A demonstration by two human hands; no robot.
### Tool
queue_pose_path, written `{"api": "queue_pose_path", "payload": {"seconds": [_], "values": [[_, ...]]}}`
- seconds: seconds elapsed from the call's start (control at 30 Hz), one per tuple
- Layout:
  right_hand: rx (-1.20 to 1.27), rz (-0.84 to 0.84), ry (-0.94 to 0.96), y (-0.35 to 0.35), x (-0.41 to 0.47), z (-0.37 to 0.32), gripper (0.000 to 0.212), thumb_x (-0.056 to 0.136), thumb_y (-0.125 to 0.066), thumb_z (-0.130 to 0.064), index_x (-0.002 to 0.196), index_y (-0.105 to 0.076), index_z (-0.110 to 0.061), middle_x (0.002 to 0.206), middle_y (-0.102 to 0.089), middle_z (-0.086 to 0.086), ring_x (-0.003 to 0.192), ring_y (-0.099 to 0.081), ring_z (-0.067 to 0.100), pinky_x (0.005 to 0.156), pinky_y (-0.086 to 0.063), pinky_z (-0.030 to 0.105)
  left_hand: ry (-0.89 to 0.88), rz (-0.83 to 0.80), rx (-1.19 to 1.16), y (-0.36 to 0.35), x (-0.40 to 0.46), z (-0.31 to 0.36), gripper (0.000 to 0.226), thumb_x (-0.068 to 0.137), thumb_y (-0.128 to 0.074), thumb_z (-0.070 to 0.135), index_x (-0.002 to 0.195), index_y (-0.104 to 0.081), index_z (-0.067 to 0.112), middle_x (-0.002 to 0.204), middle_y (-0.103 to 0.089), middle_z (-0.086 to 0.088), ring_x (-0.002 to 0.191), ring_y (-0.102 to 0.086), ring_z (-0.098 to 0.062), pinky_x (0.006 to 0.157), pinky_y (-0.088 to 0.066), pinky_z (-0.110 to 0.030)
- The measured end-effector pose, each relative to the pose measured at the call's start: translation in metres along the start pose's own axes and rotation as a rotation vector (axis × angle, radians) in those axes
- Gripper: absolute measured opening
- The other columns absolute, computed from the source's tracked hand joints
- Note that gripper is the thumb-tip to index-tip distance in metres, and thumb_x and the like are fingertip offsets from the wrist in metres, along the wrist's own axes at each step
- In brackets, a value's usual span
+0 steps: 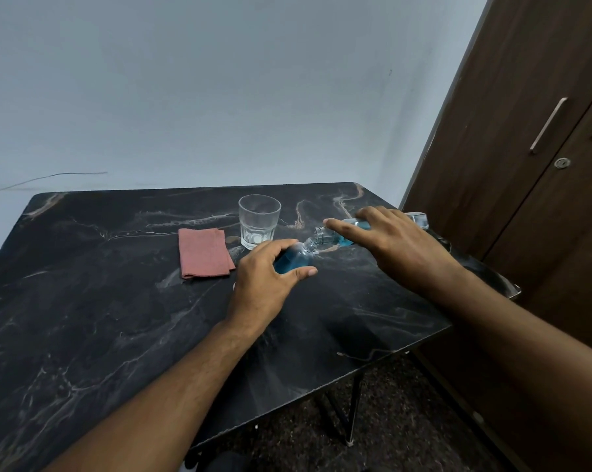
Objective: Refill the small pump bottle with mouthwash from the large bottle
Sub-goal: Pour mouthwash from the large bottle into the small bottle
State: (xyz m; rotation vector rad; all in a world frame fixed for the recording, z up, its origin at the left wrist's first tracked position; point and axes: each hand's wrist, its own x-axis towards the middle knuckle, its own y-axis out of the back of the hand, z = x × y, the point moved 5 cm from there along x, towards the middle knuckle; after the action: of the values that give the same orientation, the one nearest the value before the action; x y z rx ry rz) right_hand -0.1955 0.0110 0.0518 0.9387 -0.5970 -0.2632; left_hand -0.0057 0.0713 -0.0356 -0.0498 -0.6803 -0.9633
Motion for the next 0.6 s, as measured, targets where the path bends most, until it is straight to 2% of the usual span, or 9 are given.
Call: {"api": "queue_pose_path", "payload": {"seconds": [0.33,0.6], "values": [[-0.006,-0.005,0.007,-0.0008,0.0026,-0.0008,0.096,0.086,-0.068,0.007,0.157,-0.022,-0.039,0.136,-0.051,0.018,0.115,-0.057,0.032,0.093,-0.053,0.045,-0.007,0.005,0.006,0.0011,0.0006,0.0011,0.053,0.066,-0.091,0.036,0.114,-0.074,0.022,0.107,-0.072,0.010,0.100,-0.067,-0.006,0.090,-0.058,-0.026],[0.007,0.022,0.002,0.0009,0.0017,-0.0019,0.094,0.084,-0.069,0.009,0.157,-0.027,-0.035,0.128,-0.055,0.017,0.109,-0.059,0.032,0.089,-0.052,0.043,-0.004,-0.003,0.013,0.0005,0.0004,0.0006,0.053,0.067,-0.091,0.036,0.115,-0.073,0.021,0.107,-0.072,0.009,0.101,-0.067,-0.008,0.090,-0.059,-0.032]]}}
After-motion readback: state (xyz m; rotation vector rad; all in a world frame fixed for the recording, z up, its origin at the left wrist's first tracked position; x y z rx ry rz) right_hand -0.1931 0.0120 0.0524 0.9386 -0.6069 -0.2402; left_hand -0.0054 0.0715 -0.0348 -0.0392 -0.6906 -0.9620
